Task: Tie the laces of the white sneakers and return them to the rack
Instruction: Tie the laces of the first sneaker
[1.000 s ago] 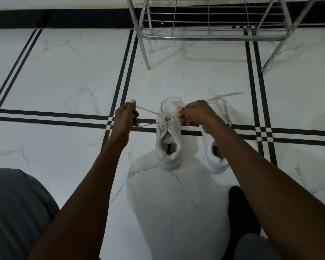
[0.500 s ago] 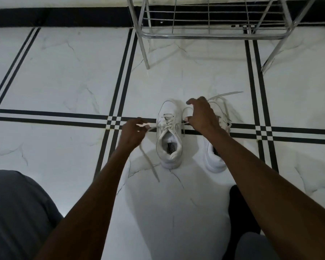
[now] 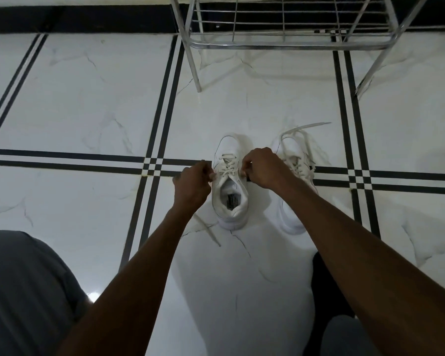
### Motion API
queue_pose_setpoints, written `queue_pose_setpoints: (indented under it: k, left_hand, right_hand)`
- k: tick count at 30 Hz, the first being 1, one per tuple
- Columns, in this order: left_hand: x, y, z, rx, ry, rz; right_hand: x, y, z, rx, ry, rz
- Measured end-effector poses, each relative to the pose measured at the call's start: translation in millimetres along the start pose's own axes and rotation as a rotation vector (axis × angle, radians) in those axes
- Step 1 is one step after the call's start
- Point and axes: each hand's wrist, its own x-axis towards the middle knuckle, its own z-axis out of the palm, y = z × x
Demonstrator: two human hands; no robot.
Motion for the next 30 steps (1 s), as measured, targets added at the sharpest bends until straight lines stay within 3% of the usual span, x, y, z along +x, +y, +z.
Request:
queue_pose_setpoints:
  k: [3, 9, 14, 17, 20, 23, 27, 30]
  left_hand:
    - [-2, -2, -4, 0.267, 0.064, 0.092]
    - [-3, -5, -6, 0.395, 0.055, 0.123]
    - [0, -4, -5, 0.23, -0.062, 0.094]
    - [3, -7, -7, -0.058, -0.137, 0.013]
    - [4, -5, -7, -0.233, -0.134, -0.01]
    - [7, -4, -9, -0.256, -0.105, -0.065]
    - [7, 0, -11, -0.132, -0.065, -0.025]
    - [1, 10, -11, 0.204, 0.013, 0.088]
  right_hand:
    - [-4, 4, 3, -0.074, 0.016, -0.005]
    - [-7, 3, 17, -0.156, 0.065, -0.001]
    - [2, 6, 11, -0.025, -0.029, 0.041]
    - [1, 9, 4, 0.091, -0.065, -0.009]
    - [0, 12, 1, 0.317, -0.08, -0.024]
    - [1, 11, 4, 0.358, -0.092, -0.02]
    - [-2, 9, 6, 0.331, -0.059, -0.042]
    - [-5, 5, 4, 0.226, -0.051, -0.117]
